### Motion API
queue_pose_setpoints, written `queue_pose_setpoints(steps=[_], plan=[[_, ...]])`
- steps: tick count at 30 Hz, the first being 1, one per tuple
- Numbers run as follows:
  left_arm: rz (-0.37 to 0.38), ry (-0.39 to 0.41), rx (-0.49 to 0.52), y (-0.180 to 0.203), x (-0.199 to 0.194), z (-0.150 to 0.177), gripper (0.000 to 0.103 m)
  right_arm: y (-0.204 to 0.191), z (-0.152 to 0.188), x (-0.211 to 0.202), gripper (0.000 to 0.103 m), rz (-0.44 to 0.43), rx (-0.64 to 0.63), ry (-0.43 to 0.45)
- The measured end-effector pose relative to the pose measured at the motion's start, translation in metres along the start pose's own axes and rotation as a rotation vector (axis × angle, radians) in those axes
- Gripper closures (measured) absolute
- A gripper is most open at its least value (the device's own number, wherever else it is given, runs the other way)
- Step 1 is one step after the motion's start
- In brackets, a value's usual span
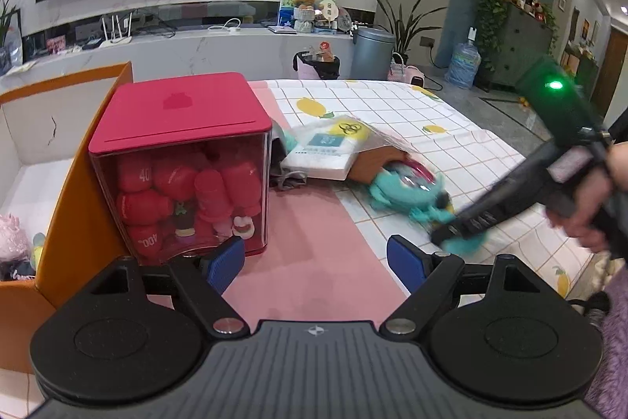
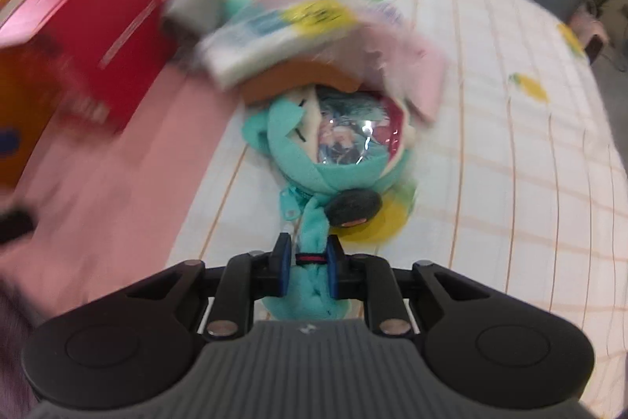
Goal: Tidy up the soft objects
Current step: 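Grasp the teal character plush with the right tool while the left tool grasps the clear plastic bag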
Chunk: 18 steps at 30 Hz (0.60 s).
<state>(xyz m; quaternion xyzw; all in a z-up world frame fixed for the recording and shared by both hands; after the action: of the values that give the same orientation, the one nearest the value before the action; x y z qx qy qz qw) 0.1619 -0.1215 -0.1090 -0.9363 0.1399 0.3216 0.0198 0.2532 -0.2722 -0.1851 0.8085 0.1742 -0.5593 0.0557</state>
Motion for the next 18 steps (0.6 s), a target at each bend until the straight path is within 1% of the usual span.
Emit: queue_pose_setpoints(steps=[2,3,4,5,6,7,9,10,11,13,14,16,17,18], plan=[[-0.005,0.004,0.015,0.002,-0.001,0.001,0.007,-0.007,0.013,-0.005,0.085,0.004,-0.034,-0.034],[-0.008,0.005,0.019,0.002,-0.001,0.002,0.007,-0.006,0.014,-0.009,0.082,0.032,-0.034,-0.018],[-0.008,0.005,0.020,0.001,-0.002,0.002,0.007,-0.003,0.011,-0.017,0.063,0.082,-0.020,0.023],[-0.006,0.005,0.018,0.001,-0.003,0.003,0.007,0.002,0.006,-0.027,0.033,0.137,-0.012,0.085],[-0.006,0.004,0.015,0.000,-0.003,0.003,0.007,0.005,0.000,-0.037,0.020,0.155,0.000,0.139],[-0.007,0.001,0.011,-0.001,-0.003,0.003,0.007,0.006,-0.005,-0.042,0.006,0.130,0.032,0.176],[-0.006,-0.001,0.000,-0.003,-0.002,0.002,0.007,0.005,-0.012,-0.042,0.007,0.036,0.122,0.216],[-0.004,-0.003,-0.004,-0.003,-0.001,0.001,0.007,0.006,-0.015,-0.037,0.005,0.016,0.156,0.223],[-0.002,-0.006,-0.006,-0.003,0.000,0.001,0.007,0.009,-0.020,-0.029,0.003,0.036,0.172,0.212],[-0.001,-0.009,-0.009,-0.003,0.002,0.000,0.007,0.010,-0.024,-0.009,0.003,0.114,0.155,0.151],[-0.004,-0.010,-0.008,-0.003,0.003,0.000,0.007,0.010,-0.028,0.000,0.003,0.133,0.155,0.124],[-0.006,-0.013,-0.001,-0.002,0.006,0.001,0.007,0.012,-0.035,0.013,0.003,0.099,0.191,0.107],[-0.007,-0.014,0.003,-0.001,0.006,0.002,0.007,0.012,-0.038,0.016,0.003,0.078,0.205,0.119],[-0.005,-0.014,0.006,-0.001,0.007,0.002,0.007,0.011,-0.042,0.017,0.003,0.080,0.199,0.134]])
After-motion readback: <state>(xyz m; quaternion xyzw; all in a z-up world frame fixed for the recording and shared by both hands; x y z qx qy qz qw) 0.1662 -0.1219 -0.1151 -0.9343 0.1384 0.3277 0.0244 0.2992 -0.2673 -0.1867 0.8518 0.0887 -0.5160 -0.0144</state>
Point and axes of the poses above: each gripper's, at about its wrist camera, not at the fingertips, and x roughly the way its jaws point, y to its right, z to its underside, the point moved 9 cm from there along x, roughly the way its jaws point, and after that the axes turned 6 degrees about -z, right-handed, at the moved point
